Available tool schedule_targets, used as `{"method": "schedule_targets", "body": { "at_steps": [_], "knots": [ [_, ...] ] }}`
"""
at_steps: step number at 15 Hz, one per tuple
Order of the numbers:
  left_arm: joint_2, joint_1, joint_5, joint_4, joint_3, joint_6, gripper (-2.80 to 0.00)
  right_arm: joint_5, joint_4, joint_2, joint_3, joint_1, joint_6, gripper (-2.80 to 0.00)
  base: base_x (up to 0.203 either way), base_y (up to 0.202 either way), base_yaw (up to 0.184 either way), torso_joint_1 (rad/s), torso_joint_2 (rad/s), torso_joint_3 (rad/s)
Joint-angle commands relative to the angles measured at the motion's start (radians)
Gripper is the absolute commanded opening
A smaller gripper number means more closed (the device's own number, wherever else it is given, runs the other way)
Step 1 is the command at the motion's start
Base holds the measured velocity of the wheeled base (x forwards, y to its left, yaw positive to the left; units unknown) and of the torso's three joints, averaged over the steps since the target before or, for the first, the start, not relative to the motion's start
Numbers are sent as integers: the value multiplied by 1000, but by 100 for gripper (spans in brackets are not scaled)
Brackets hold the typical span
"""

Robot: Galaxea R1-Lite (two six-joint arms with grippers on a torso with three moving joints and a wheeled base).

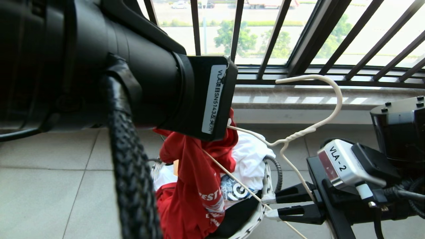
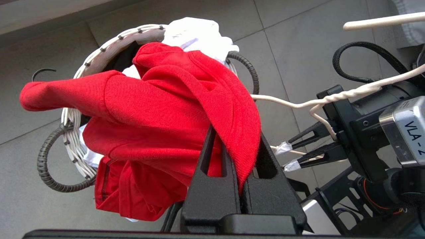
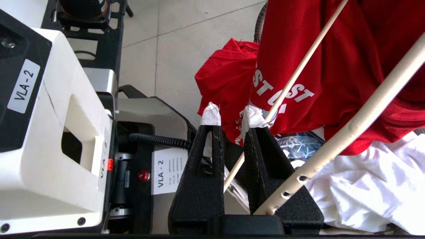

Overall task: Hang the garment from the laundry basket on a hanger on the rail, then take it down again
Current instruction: Hang the clothes on the clothes rack

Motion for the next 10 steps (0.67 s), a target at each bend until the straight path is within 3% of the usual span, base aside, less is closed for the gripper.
{"method": "schedule_targets", "body": {
  "at_steps": [1,4,8,10],
  "knots": [
    [28,-1,-2,2,-17,3,-280,7,-56,5,-4,2,64,-280,0,0,0,0,0,0],
    [71,-1,-4,4,-102,57,-280,67,-88,-2,9,2,86,-280,0,0,0,0,0,0],
    [70,-76,-5,-4,-114,96,-280,93,-92,-14,15,1,104,-280,0,0,0,0,0,0],
    [78,-93,-8,-60,-112,124,-280,95,-96,-6,14,-3,105,-280,0,0,0,0,0,0]
  ]
}}
